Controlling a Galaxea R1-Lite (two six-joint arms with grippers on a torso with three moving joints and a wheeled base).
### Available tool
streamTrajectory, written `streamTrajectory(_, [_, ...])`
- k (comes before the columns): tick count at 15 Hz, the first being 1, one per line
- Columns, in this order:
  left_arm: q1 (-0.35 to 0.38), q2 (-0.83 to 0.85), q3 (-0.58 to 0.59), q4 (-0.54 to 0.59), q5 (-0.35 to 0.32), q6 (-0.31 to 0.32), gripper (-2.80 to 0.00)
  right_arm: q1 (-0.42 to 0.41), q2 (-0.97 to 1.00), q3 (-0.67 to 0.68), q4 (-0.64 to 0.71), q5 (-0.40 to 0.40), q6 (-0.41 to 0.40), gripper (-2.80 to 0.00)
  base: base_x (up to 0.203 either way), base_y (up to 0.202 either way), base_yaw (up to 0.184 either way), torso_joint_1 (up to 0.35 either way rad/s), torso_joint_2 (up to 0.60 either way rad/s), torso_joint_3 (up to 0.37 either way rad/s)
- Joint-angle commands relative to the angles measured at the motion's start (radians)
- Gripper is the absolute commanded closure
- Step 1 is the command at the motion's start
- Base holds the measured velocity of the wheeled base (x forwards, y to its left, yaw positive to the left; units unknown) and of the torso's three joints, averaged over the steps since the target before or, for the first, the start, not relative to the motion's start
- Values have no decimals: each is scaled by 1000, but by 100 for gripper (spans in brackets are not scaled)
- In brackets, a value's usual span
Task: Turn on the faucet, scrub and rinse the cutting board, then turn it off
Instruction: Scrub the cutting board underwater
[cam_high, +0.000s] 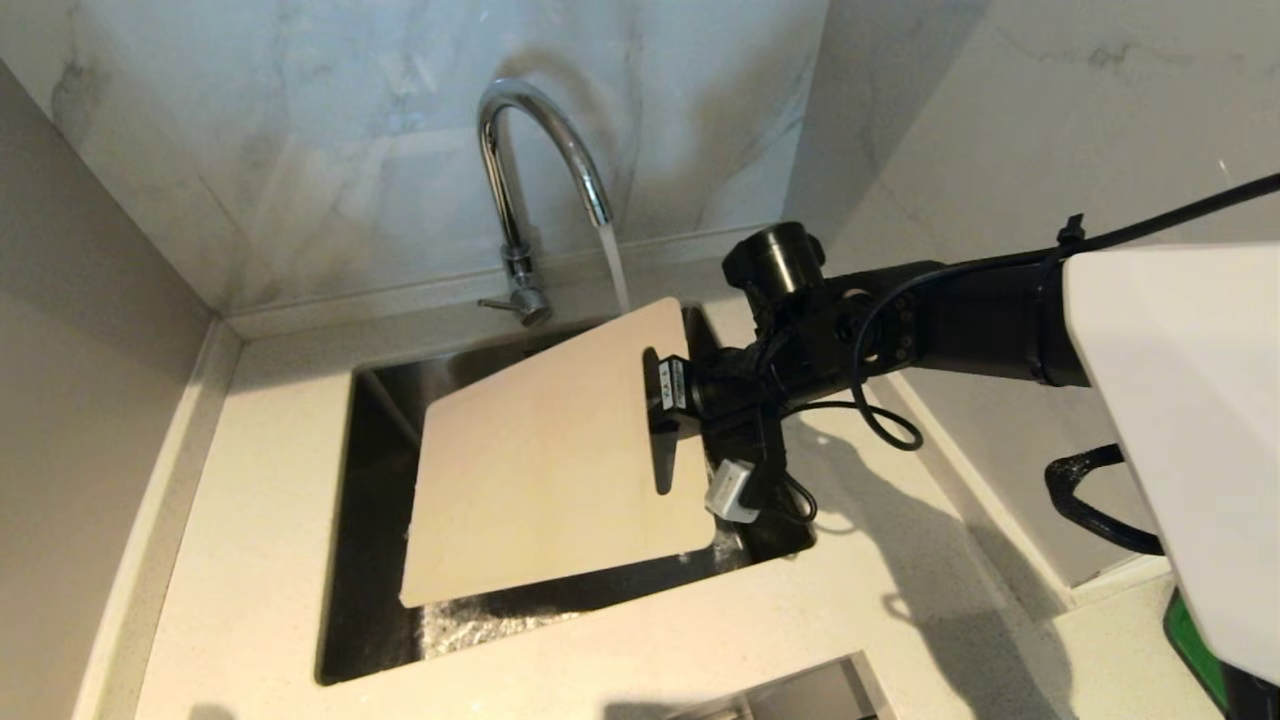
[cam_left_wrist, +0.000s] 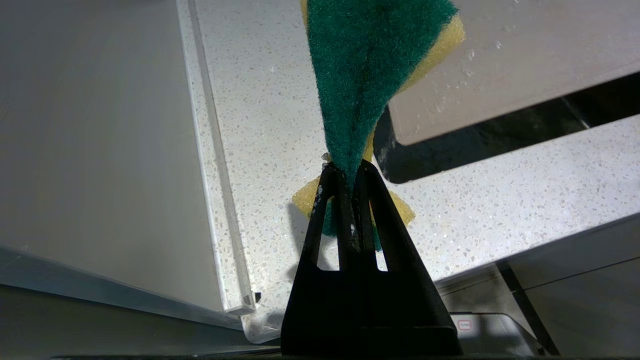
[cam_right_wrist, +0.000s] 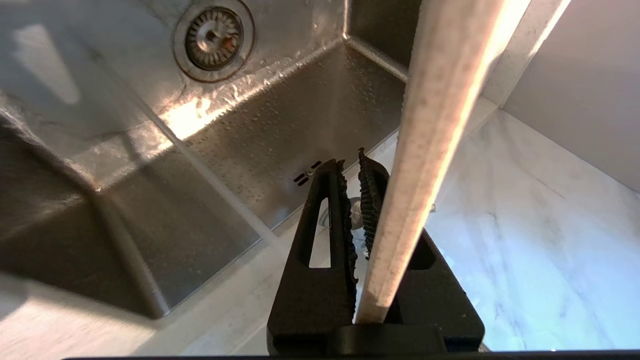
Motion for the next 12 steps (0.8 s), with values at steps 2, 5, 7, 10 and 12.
streamTrajectory(2, [0, 1, 0, 0, 0, 0, 0, 0, -101, 101, -1, 7, -16, 0, 0, 0, 0, 0, 0, 0])
streamTrajectory(5, [0, 1, 0, 0, 0, 0, 0, -1, -130, 155, -2, 18, -16, 0, 0, 0, 0, 0, 0, 0])
streamTrajectory(7, [0, 1, 0, 0, 0, 0, 0, -2, -129, 149, -4, 18, -16, 0, 0, 0, 0, 0, 0, 0])
streamTrajectory(10, [0, 1, 0, 0, 0, 0, 0, -6, -102, 138, -56, 18, -16, 0, 0, 0, 0, 0, 0, 0])
streamTrajectory(12, [0, 1, 0, 0, 0, 1, 0, -14, -85, 118, -64, 22, -16, 0, 0, 0, 0, 0, 0, 0])
